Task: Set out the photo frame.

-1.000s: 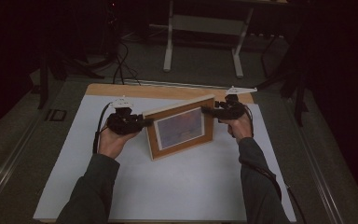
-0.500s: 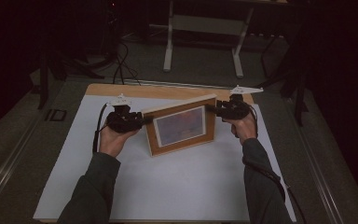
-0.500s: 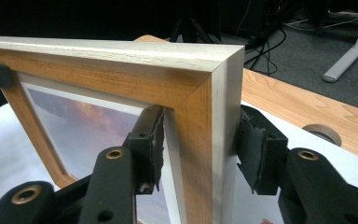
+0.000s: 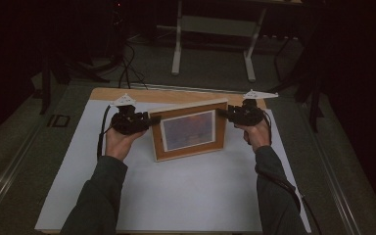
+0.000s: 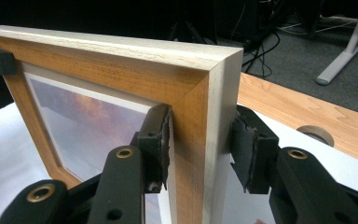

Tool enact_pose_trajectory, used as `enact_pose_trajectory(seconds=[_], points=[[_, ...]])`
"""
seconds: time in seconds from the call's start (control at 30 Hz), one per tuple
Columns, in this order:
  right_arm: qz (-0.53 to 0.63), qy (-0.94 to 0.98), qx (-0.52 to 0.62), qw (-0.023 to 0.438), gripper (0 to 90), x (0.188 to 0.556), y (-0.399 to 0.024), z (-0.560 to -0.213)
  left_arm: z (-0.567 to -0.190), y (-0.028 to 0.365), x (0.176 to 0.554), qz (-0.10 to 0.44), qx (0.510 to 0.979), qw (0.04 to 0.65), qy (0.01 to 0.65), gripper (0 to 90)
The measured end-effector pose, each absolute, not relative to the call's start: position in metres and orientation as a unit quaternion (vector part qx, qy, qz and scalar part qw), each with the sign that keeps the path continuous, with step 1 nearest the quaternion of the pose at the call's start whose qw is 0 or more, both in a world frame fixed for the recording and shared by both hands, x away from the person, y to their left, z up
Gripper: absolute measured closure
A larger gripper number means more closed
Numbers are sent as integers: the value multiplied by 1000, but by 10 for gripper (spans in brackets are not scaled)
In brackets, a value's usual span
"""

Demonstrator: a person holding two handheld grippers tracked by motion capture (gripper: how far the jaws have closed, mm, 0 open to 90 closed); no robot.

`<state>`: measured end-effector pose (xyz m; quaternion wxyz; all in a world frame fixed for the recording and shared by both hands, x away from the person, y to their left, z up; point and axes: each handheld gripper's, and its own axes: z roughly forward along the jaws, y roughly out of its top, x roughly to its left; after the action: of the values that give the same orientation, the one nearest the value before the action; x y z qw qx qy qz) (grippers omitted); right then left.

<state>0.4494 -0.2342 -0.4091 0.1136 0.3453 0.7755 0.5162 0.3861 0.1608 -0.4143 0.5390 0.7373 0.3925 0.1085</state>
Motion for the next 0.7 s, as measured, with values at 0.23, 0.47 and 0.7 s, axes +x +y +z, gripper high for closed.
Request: enact_pose_trajectory(seconds=[0.23, 0.47, 0.7], points=[[514, 773, 352, 122, 606, 445, -235, -409, -416, 161, 393, 107, 735, 543, 393, 613], [510, 771, 358, 133, 620, 441, -237, -408, -416, 158, 402, 106, 733, 545, 392, 592], [510, 766, 367, 137, 621, 439, -239, -409, -417, 156, 409, 105, 734, 547, 389, 582]])
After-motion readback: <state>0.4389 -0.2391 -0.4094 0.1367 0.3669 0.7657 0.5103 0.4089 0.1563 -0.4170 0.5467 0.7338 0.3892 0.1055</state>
